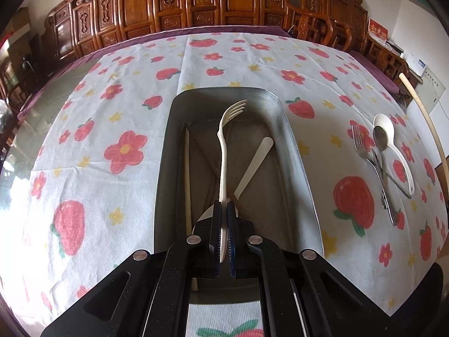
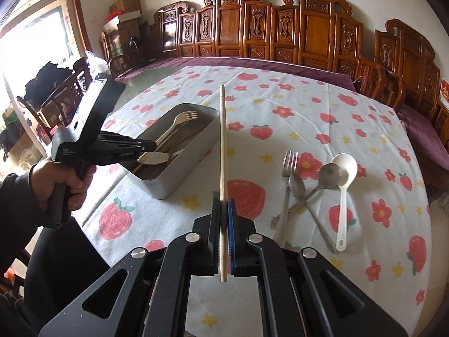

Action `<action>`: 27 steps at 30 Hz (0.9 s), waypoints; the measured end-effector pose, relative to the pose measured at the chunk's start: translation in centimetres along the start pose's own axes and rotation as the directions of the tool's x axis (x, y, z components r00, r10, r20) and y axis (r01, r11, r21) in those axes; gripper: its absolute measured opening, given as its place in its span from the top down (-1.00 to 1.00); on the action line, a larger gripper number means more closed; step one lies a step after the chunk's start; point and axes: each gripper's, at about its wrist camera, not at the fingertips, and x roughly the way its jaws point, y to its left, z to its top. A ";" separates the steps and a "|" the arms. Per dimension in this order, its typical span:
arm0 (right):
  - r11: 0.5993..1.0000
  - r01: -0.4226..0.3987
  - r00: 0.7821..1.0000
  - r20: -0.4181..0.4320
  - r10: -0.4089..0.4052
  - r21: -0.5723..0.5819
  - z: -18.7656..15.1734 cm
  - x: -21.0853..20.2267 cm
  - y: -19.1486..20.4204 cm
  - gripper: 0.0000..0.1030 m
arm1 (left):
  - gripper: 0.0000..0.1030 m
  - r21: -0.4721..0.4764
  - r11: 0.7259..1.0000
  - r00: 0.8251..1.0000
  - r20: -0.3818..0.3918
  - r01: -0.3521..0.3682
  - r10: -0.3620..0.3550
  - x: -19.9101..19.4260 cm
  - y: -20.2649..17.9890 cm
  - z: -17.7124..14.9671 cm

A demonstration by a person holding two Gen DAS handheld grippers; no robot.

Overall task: Organize utensils
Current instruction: 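Carry the white fork to the box and open the left gripper, then lower the chopstick into the box and open the right gripper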

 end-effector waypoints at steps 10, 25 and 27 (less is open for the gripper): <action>1.000 -0.019 1.000 -0.024 0.019 0.002 1.0 1.9 1.7 0.88 | 0.43 0.041 0.999 0.999 0.052 0.000 -0.002 -2.1 1.0 -0.1; 0.997 -0.071 0.996 -0.058 0.072 0.019 4.1 6.7 6.4 0.88 | -0.48 -0.017 0.999 0.977 0.209 -0.033 0.036 -9.7 6.9 -0.5; 0.997 -0.073 0.995 -0.070 0.075 0.026 4.4 7.5 6.7 0.88 | -0.58 -0.020 0.999 0.975 0.220 -0.039 0.043 -10.2 7.3 -0.6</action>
